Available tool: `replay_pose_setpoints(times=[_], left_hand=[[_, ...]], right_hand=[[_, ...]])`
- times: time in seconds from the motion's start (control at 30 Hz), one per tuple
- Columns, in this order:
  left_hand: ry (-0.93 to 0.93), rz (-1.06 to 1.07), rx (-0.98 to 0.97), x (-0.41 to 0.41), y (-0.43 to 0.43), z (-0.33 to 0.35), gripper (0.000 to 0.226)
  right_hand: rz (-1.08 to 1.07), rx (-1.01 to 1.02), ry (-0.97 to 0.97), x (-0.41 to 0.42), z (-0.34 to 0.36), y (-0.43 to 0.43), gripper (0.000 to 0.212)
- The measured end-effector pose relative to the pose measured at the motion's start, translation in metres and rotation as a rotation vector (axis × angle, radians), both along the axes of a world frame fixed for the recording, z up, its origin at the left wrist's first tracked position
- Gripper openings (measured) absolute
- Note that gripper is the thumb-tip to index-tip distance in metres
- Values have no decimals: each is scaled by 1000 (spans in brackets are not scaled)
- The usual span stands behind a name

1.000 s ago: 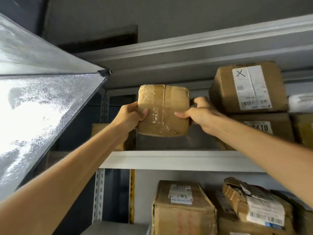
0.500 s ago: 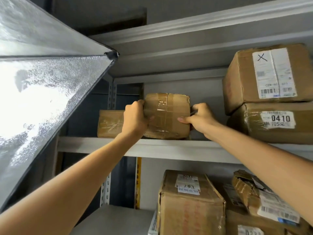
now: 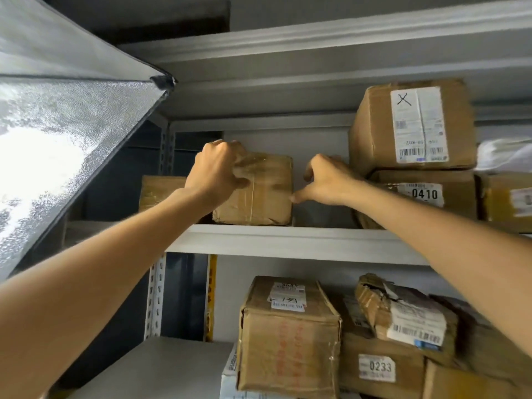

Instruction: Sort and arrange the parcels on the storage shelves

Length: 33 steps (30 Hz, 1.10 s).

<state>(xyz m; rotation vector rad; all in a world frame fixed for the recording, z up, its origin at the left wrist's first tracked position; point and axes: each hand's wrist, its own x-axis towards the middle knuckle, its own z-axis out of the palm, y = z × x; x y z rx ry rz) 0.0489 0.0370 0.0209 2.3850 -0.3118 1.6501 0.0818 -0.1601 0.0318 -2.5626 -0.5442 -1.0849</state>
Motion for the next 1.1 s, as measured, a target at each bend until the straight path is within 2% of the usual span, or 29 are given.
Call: replay_pose_setpoints(times=[0.17,0.37,0.6,0.7,0.8,0.9,0.97,1.03,1.1], left_hand=[[77,-41,120,-5,-42,23,48],[148,-122,263,1,-101,48,49],[219,-151,262,20,-142,55,51],[267,-172,254,27,-152,59,52],[330,-188,246,31,-166,68,60],[509,-309,176,32,-178,79,60],[627,-482,58,34,-184,80,56],[592,-591,-101,40,-188,79,69],[537,-697,-238,43,-194,79,63]], right_hand=[[-134,-196,-71,-39,18,-37,51],[-164,-143,-119,-70,42,-95,32],[-333,-171,-162,-80,52,-145,25],[-337,-150,-185,-76,56,-160,39],[-277,-30,-187,-69,58,-172,46],[-253,121,-236,-52,66,-184,34],[-230,253,-201,-42,72,-187,60],[-157,316,-109,-34,76,-187,64],[-99,330,-12,-28,75,-184,58]])
